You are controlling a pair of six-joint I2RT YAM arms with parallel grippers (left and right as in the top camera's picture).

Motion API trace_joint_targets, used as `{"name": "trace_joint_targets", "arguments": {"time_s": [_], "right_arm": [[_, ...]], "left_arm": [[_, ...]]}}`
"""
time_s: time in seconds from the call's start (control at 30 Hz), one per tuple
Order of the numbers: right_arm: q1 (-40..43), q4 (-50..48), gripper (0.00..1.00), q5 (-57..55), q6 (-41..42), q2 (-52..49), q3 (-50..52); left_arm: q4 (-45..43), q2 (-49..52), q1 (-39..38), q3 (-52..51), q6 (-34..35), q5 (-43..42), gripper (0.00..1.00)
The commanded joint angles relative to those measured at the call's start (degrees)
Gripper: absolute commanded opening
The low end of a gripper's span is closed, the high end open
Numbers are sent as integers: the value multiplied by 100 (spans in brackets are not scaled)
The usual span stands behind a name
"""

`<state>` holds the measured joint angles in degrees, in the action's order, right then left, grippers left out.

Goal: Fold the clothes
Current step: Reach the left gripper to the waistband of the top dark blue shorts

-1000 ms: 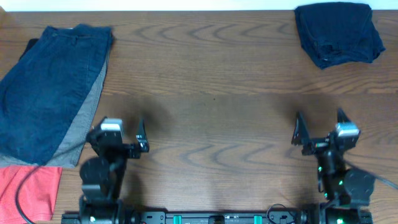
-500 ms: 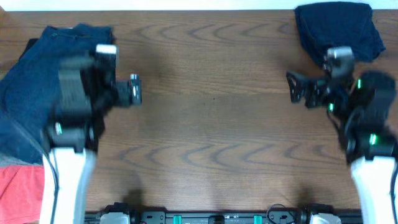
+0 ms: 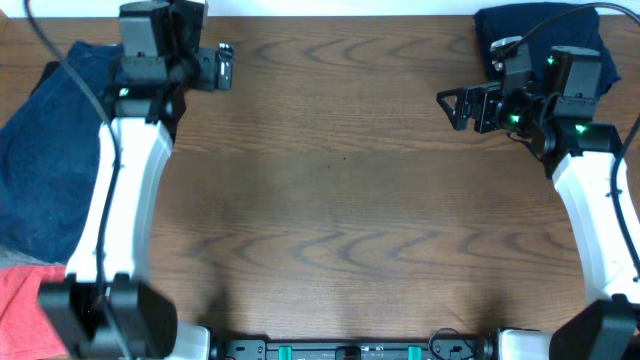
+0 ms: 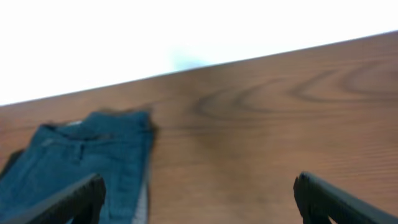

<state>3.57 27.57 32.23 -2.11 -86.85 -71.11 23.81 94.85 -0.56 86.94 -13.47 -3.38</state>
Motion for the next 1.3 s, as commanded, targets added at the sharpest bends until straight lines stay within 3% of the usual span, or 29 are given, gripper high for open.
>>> {"name": "trace_joint_targets", "arguments": {"time_s": [0.0,0.4,0.83,0.97,1.07,1.27], "right_arm": [[-103,9,87,234,-52,-151,-98],[-105,50,69,229,-50,-221,-98],[-203,-17,59,223,-7,-221,-98],[-249,-22,55,205,-7,-221,-98],[-254,-22,52,181,-7,-221,-98],[-251,-85,50,162,35,-221,-98]], "left_arm": [[-415,710,160,96,-155,1001,98],[-1836,2396,741,96,-702,1349,98],[-2439,3355,890,96,-1263,1309,99],[-2636,3375,988,96,-1211,1314,80],[-2876,3373,1058,96,-1045,1425,48],[-2903,3373,1078,96,-973,1460,28]]}}
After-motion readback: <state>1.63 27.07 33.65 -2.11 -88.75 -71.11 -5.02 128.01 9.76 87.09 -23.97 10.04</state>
